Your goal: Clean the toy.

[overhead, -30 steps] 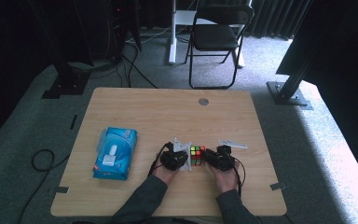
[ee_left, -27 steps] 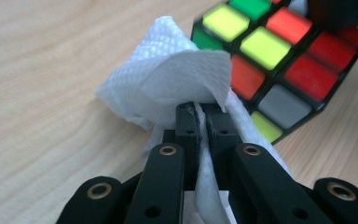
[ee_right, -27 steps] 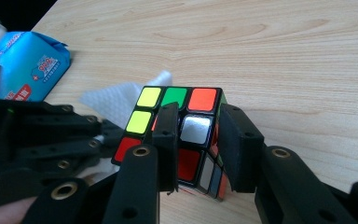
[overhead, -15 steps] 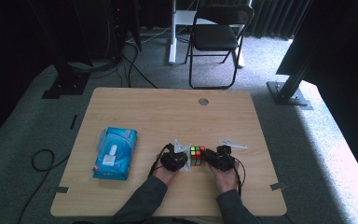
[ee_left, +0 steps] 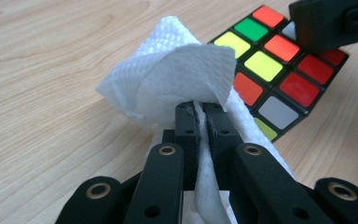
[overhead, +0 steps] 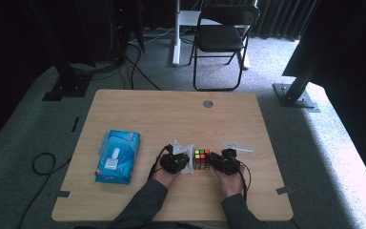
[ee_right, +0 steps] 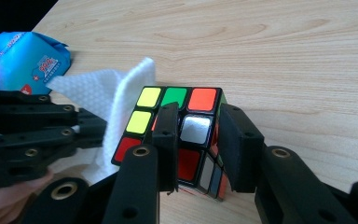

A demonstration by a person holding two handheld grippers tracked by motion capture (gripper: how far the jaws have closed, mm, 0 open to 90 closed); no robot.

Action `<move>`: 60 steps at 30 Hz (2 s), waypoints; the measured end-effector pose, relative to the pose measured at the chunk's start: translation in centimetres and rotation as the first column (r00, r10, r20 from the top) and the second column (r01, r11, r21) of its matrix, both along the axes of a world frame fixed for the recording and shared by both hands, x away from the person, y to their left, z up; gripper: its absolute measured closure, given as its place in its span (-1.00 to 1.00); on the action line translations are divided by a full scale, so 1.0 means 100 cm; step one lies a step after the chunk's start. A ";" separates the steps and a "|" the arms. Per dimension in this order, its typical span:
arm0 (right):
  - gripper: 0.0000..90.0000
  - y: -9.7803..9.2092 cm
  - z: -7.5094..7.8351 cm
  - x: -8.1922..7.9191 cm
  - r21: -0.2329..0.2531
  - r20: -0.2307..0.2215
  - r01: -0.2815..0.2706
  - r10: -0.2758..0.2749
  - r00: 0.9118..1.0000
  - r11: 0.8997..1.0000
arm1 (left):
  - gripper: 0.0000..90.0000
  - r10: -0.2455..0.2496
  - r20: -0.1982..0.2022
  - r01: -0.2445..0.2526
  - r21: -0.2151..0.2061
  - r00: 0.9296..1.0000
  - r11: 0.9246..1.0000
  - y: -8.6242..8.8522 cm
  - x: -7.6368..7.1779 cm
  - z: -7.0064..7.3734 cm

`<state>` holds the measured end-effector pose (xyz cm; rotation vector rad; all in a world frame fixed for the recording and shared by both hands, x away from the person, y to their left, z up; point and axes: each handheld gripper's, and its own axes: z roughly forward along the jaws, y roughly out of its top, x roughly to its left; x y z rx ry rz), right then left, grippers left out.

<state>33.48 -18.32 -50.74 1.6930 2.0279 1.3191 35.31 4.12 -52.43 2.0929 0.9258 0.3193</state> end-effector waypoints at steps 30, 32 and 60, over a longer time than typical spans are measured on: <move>0.54 0.000 0.000 0.000 0.004 -0.001 0.001 -0.001 1.000 1.000 | 0.91 -0.045 0.008 0.045 -0.045 0.999 0.998 -0.011 -0.013 0.013; 0.54 0.000 0.000 0.000 0.004 0.000 0.002 -0.002 1.000 1.000 | 0.91 -0.039 0.004 0.039 -0.042 0.999 0.998 -0.011 -0.012 0.012; 0.54 0.000 -0.001 0.000 0.011 0.001 0.012 -0.012 1.000 1.000 | 0.91 0.001 -0.040 0.001 0.052 0.999 0.999 -0.019 -0.008 -0.017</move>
